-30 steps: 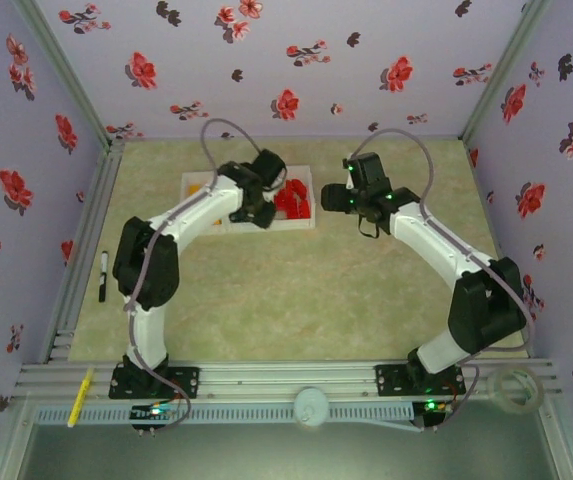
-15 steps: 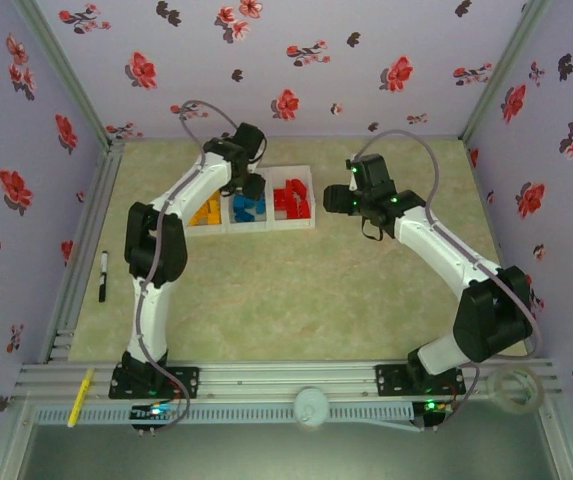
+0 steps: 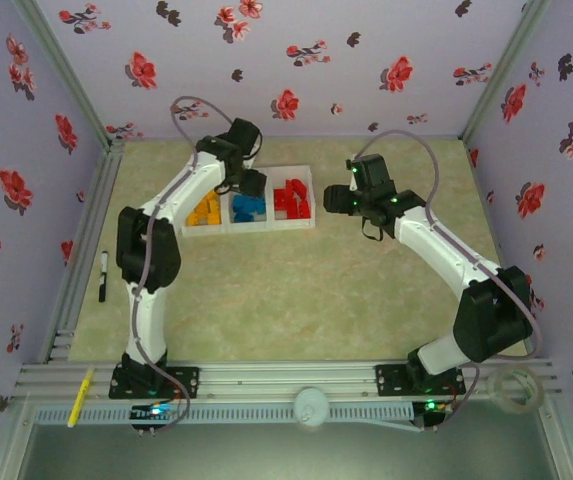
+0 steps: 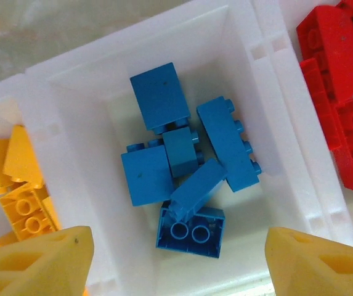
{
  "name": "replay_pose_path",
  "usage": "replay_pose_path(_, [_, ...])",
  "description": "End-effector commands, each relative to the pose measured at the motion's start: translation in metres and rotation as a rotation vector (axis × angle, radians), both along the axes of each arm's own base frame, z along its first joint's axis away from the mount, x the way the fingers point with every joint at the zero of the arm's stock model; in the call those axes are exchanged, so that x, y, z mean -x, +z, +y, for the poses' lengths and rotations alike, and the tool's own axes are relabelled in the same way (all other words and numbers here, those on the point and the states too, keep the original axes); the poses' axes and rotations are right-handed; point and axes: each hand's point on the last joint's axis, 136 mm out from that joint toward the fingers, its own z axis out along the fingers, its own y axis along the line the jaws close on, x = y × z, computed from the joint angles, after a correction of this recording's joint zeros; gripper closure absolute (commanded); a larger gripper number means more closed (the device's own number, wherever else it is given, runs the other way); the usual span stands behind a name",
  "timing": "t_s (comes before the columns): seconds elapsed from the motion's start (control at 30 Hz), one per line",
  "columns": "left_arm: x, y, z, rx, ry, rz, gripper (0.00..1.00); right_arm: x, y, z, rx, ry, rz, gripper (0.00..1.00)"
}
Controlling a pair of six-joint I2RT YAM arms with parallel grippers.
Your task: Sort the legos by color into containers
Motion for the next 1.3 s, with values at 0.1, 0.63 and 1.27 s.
replay_pose_path(0.1, [0.003, 0.082, 0.02, 0.054, 0.042, -0.197, 0.2, 0.004, 0.005, -0.009, 0.006, -0.032, -0.012, 0.28])
replay_pose_path(0.63, [0.052, 0.158, 0.068, 0.073, 0.114, -0.382, 0.02, 0.016, 0.032, -0.03, 0.058, -0.057, -0.099, 0.03])
replay_pose_path(1.27, [0.076, 0.151, 0.201, -0.086, 0.534, -0.578, 0.0, 0.03, 0.054, -0.132, 0.179, -0.362, -0.174, 0.0])
